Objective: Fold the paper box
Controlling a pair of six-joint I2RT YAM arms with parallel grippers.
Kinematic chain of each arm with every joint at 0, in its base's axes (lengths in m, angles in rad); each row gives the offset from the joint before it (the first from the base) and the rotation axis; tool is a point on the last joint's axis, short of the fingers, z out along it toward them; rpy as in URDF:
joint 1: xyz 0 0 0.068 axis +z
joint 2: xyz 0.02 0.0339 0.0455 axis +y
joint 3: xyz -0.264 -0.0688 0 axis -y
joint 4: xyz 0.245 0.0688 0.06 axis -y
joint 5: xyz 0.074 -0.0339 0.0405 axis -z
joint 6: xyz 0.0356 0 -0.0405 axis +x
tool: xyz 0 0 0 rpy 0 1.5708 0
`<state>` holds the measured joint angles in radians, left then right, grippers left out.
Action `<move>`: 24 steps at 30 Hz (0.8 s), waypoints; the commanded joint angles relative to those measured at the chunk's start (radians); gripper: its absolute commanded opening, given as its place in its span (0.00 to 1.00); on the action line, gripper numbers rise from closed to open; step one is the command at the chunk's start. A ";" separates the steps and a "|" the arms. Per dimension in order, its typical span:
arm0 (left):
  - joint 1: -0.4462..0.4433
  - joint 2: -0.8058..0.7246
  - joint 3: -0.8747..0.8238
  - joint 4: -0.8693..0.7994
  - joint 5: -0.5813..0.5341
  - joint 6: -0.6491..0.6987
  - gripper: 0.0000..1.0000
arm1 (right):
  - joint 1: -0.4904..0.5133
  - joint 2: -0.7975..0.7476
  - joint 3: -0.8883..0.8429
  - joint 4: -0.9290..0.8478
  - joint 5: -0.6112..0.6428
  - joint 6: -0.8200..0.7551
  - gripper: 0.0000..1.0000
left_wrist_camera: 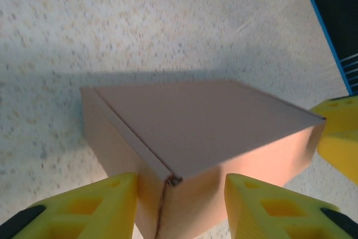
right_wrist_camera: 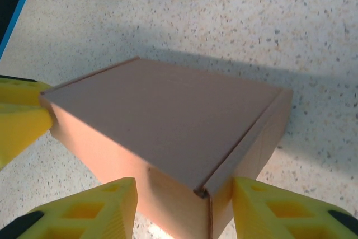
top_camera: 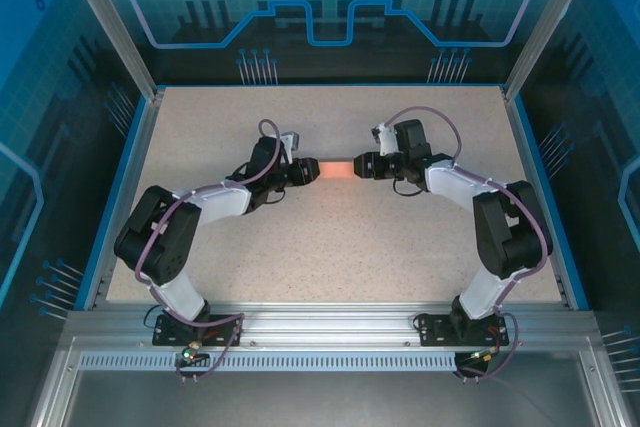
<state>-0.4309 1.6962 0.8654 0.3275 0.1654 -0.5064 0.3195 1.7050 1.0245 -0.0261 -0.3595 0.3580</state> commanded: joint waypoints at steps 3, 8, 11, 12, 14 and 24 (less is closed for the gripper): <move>-0.054 -0.022 -0.053 0.046 0.078 -0.010 0.46 | 0.029 -0.027 -0.063 0.026 -0.080 0.005 0.48; -0.060 0.007 -0.085 0.076 0.072 -0.021 0.47 | 0.032 -0.013 -0.102 0.016 -0.042 0.013 0.48; -0.059 0.029 -0.090 0.080 0.067 -0.023 0.47 | 0.032 0.010 -0.103 -0.016 -0.012 0.015 0.48; -0.060 0.034 -0.091 0.079 0.062 -0.021 0.48 | 0.032 0.016 -0.101 -0.026 0.000 0.015 0.48; -0.060 0.034 -0.097 0.076 0.049 -0.014 0.50 | 0.031 0.023 -0.100 -0.046 0.022 0.015 0.49; -0.058 -0.015 -0.113 0.031 -0.017 0.037 0.62 | 0.030 -0.056 -0.075 -0.155 0.135 -0.032 0.52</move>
<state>-0.4835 1.7203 0.7681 0.3573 0.1761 -0.5110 0.3416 1.7016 0.9272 -0.1200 -0.2676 0.3542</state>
